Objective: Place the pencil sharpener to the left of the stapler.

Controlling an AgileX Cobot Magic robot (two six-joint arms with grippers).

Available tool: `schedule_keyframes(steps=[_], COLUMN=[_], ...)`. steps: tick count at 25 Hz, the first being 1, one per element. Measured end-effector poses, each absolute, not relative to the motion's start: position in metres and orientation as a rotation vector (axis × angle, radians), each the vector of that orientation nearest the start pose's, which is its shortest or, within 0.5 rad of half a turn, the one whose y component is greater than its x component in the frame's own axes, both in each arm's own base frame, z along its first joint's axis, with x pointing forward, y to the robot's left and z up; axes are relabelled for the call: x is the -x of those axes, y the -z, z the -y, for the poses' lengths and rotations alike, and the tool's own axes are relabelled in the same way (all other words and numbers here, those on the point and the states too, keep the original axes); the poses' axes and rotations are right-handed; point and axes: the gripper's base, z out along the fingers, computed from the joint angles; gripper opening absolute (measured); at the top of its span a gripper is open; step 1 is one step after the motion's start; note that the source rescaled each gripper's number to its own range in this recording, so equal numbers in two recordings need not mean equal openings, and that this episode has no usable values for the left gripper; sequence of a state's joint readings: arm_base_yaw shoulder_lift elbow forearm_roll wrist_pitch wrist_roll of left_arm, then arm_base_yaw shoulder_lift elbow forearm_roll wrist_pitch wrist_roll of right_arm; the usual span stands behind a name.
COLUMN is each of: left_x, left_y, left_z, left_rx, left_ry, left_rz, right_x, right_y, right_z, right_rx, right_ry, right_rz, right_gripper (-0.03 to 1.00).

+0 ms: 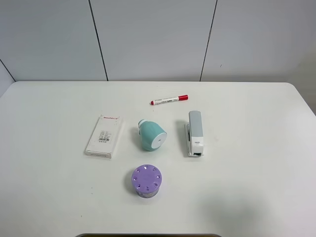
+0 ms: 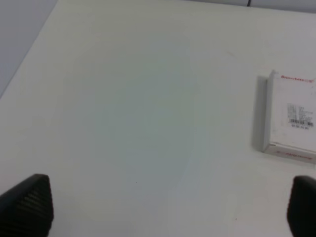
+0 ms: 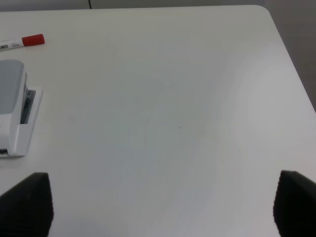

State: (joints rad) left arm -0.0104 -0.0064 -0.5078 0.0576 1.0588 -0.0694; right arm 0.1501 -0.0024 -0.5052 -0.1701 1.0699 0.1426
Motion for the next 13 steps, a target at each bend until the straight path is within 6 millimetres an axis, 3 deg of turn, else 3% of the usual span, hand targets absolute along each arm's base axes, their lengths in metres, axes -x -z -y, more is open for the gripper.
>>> schedule_keyframes(steps=[13], left_x=[0.0067], left_y=[-0.2796], left_z=[-0.0046], left_rx=[0.063], left_ry=[-0.018], left_rz=[-2.026], right_x=[0.0048], right_y=[-0.2789], right_z=[0.0144], right_rx=[-0.002], right_ry=[0.020], right_rz=[-2.034], right_gripper=[1.00])
